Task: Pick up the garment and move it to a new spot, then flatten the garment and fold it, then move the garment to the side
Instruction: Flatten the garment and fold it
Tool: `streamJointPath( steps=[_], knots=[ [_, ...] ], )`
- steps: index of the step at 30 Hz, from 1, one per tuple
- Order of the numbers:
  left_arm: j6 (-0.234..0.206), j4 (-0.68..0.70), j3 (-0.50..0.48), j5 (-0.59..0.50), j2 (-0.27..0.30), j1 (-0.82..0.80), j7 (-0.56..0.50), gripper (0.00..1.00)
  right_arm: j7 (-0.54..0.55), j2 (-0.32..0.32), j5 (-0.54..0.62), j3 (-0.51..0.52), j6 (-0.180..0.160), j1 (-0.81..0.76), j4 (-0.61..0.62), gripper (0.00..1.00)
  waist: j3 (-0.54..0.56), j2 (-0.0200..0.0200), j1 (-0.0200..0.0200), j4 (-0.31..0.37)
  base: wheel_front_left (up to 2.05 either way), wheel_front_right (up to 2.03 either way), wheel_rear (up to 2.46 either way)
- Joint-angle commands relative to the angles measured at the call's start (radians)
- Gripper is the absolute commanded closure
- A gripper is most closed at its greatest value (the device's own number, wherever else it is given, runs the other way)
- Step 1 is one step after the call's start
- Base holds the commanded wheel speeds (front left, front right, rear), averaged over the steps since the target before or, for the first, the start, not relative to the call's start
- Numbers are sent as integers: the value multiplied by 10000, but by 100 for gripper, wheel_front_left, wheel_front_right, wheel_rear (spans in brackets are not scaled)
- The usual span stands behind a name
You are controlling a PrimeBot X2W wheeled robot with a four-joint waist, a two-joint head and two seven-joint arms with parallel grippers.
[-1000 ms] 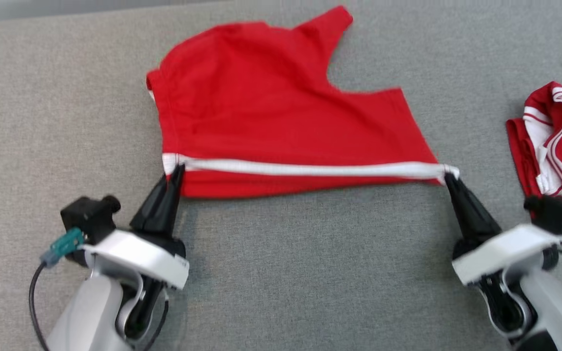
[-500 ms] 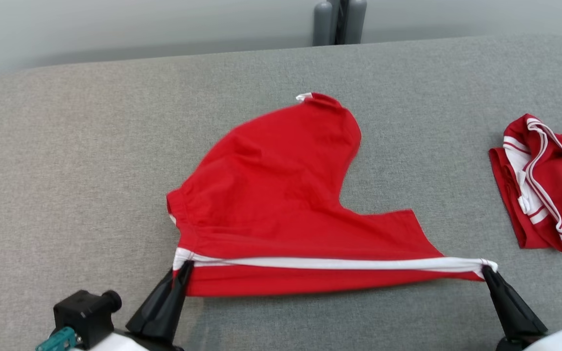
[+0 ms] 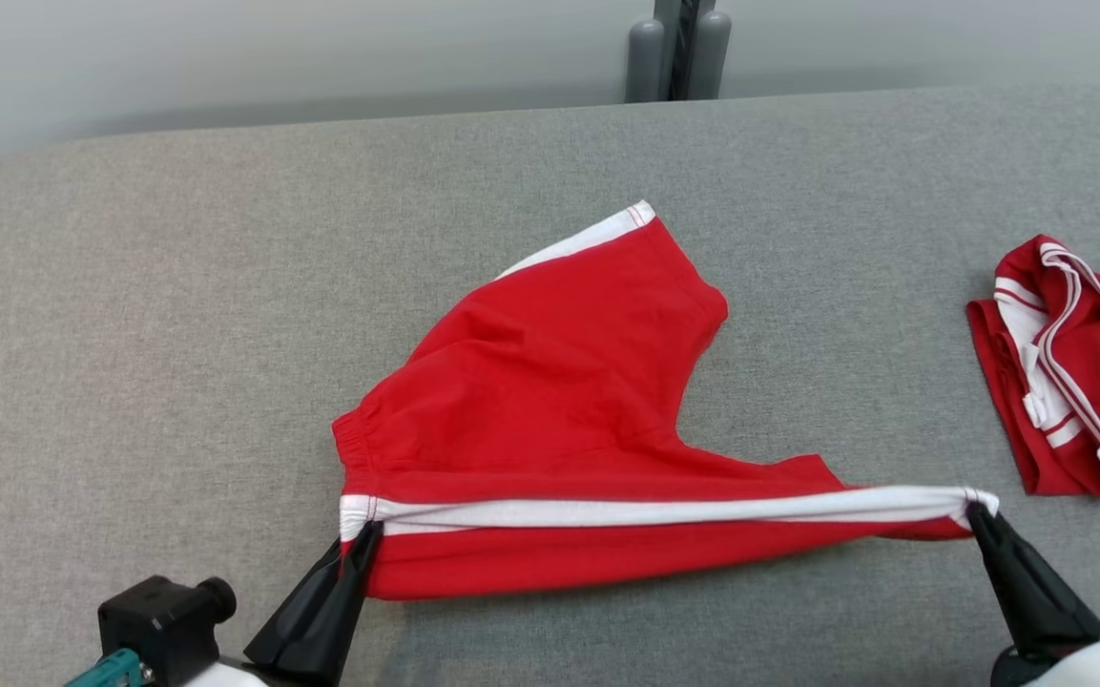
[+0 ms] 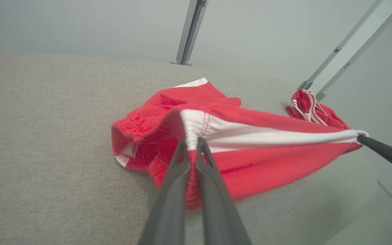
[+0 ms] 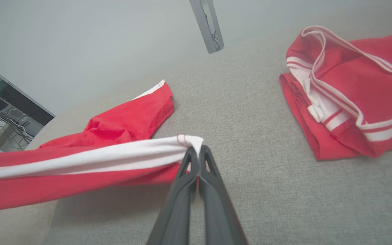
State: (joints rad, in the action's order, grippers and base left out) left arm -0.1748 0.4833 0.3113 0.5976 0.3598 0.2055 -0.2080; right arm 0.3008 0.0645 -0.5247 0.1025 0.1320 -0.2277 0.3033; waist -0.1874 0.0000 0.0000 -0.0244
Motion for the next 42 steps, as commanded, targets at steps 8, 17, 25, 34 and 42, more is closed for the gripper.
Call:
streamJointPath(
  steps=[8, 17, 25, 34, 42],
  knots=[
    [314, -456, -46, 182, -293, -949, 433, 100, 111, 812, 306, -109, -25, 2134, -138, 100, -929, 0, 0, -347, 0, 0, 0],
    [891, -1475, 21, 279, -929, -2730, 1240, 100, 338, 2272, -18, -1138, -18, 6053, -1780, 100, -2599, 0, 0, -1604, 0, 0, 0],
    [1759, -3171, 388, 573, -1747, -4334, 2038, 100, 393, 3124, -99, -2068, -16, 8347, -3662, 100, -3471, 0, 0, -2931, 0, 0, 0],
    [2513, -5657, 839, 764, -2435, -5630, 2762, 100, -805, 3402, -411, -3381, -15, 9878, -6310, 100, -3690, 0, 0, -3344, 0, 0, 0],
    [2389, -6120, 777, 461, -2414, -5630, 3535, 0, -2603, 3212, -569, -3932, -16, 9889, -6943, 0, -3342, 0, 0, -2857, 0, 0, 0]
  ],
)
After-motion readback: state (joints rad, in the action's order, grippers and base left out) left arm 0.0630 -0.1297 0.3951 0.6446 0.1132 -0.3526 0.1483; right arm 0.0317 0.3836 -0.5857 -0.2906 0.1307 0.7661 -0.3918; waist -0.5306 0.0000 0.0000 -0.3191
